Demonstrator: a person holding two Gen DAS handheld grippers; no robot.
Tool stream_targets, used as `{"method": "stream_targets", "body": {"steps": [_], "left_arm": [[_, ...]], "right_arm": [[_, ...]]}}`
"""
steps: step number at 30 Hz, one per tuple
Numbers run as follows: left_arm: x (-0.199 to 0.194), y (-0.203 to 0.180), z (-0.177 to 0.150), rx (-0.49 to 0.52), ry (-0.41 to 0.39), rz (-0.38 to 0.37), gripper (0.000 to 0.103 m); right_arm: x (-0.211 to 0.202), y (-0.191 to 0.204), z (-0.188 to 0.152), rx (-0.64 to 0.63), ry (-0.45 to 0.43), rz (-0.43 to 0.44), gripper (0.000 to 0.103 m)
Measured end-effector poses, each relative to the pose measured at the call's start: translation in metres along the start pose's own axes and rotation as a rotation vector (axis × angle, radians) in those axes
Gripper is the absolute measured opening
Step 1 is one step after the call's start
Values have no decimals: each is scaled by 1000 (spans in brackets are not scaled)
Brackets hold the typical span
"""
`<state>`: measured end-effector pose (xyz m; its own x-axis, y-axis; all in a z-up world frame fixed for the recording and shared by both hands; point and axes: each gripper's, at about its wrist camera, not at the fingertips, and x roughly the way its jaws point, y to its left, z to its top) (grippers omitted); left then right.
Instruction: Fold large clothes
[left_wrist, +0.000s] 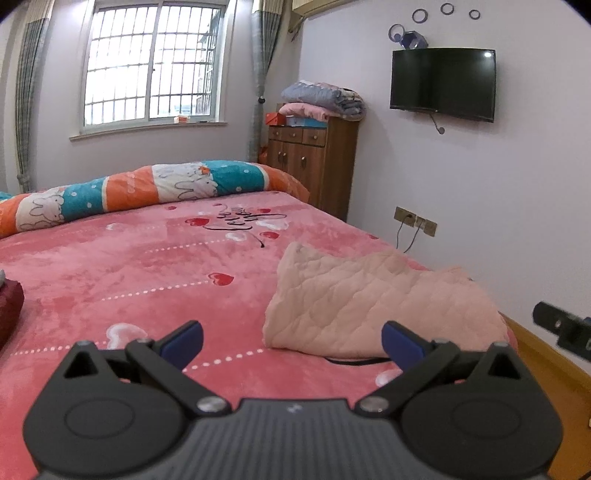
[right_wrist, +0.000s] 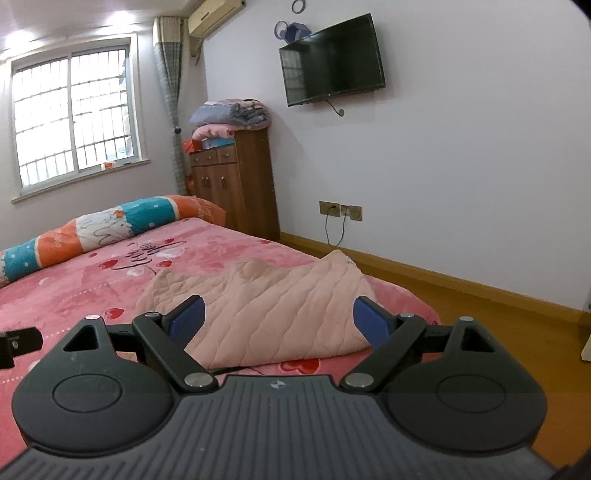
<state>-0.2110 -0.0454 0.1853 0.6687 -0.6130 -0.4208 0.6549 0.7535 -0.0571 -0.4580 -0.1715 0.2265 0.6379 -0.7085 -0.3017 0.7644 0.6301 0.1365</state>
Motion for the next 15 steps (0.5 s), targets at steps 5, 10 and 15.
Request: {"method": "stream_targets", "body": {"steps": [5,10,15], "left_arm": [[-9,-5,0,6,-11,-8,102],[-15,-8,-3,8,-12,-15,102],[-17,-9,-3,12,-9,-22,102]], "right_arm": [[-4,1,-3,-2,17,-5,103],[-6,0,-1,-2,8,-4,103],[-1,-5,-2,4,1,-4,103]]}}
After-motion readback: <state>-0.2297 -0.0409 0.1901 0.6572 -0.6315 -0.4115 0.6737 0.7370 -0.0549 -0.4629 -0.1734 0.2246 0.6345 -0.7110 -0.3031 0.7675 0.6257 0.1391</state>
